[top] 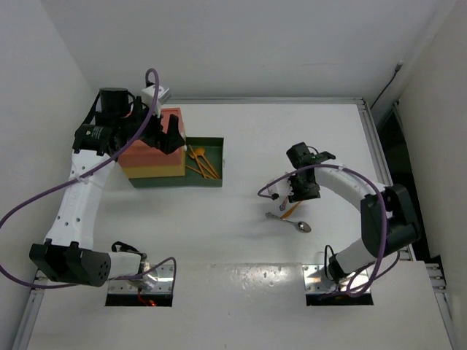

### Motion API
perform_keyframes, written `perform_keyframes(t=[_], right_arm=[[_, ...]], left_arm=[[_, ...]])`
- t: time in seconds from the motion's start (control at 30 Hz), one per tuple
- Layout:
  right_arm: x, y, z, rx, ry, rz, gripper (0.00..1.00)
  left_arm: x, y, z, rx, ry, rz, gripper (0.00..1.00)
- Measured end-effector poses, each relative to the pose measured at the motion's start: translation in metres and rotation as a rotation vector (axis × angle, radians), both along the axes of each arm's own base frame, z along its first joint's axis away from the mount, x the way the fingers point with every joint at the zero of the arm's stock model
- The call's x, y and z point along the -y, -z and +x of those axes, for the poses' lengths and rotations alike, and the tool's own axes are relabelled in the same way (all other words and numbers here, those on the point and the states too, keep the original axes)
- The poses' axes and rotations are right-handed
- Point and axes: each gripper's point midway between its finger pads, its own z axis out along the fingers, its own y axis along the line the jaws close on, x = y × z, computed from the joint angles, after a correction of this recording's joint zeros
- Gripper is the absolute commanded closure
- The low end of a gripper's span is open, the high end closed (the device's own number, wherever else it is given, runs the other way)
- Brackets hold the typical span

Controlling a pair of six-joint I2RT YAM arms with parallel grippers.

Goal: Sort the eating utensils into containers

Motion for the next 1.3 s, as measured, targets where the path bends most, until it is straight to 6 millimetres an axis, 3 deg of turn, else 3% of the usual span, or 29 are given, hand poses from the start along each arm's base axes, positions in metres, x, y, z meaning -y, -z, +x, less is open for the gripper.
perform_keyframes(t=[0.23,0.67,0.8,0.97,1.2,1.3], right_arm=[[-0.001,0.029,0.006,-0.079,-0.106,-0.035,0.59],[-0.001,0.06,0.009,-0.128,-0.182,-0.063,0.6],[0.001,0.067,0.006,-0.159,-0.19,-0.082,0.74],[0.004,0.067,0.0,-0.185,-0.194,-0.096,1.0],[0.001,0.064,-0.002,-0.185,-0.188,-0.089,1.0],[-0.007,0.051,-0.011,-0.209,-0.177,-0.033,1.0]], left_arm=[[0.0,0.005,-0.001,-0.011,0.004,0.006,0.0],[0.003,0.02,0.011,-0.056,0.011,0.0,0.0],[0.004,0.024,0.013,-0.071,0.012,-0.005,0.0],[0.004,0.023,0.014,-0.071,0.005,-0.012,0.0],[0.005,0.022,0.016,-0.063,0.002,-0.017,0.0],[0.005,0.024,0.016,-0.066,0.002,-0.017,0.0]])
